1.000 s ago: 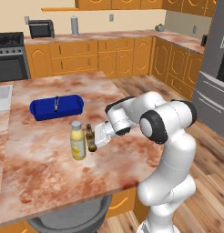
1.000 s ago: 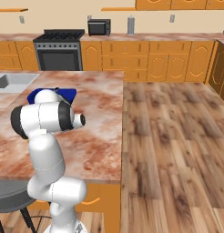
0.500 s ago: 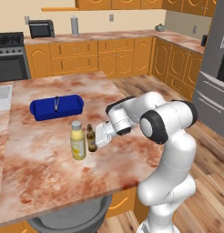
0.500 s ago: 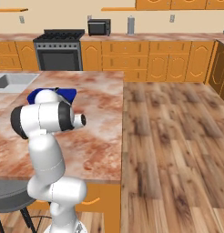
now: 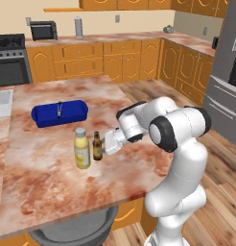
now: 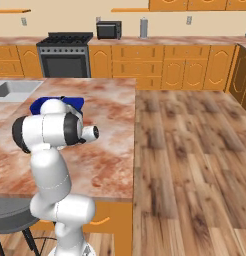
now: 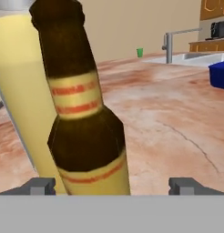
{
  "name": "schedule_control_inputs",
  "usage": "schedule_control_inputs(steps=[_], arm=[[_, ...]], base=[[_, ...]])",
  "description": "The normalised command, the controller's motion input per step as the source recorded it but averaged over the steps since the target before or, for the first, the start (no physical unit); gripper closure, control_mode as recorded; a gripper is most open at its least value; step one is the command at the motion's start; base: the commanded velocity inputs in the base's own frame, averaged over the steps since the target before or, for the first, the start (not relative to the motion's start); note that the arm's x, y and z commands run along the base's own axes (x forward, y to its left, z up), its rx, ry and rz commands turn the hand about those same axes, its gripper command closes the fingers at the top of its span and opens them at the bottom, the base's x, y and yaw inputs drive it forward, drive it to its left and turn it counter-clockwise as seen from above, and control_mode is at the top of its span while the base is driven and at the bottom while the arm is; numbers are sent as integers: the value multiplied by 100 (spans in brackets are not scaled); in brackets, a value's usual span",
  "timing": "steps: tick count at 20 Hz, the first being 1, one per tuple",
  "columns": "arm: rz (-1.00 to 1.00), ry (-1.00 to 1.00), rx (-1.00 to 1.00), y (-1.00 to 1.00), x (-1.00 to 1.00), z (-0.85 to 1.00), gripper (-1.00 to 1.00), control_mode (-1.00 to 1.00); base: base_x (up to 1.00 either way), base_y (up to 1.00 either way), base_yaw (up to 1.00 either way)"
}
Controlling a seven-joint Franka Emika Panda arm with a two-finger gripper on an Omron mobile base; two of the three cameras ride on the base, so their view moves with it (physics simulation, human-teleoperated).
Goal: Place the drinks on the dining counter in a tight cluster.
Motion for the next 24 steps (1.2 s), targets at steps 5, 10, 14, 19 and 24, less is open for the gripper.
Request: schedule_control_inputs(steps=[5,10,14,19,24], arm=[[0,0,0,-31,-1,5,-100,-100],[-6,0,2,-62,-27,27,-100,-100],[-1,4,-2,-54,-18,22,-100,-100],[-13,4,-5,-40,-77,53,-100,-100],[-37,28,-4,-51,-25,95,-100,-100]], base=[[0,0,0],[0,0,0],[0,0,0],[0,0,0],[0,0,0]])
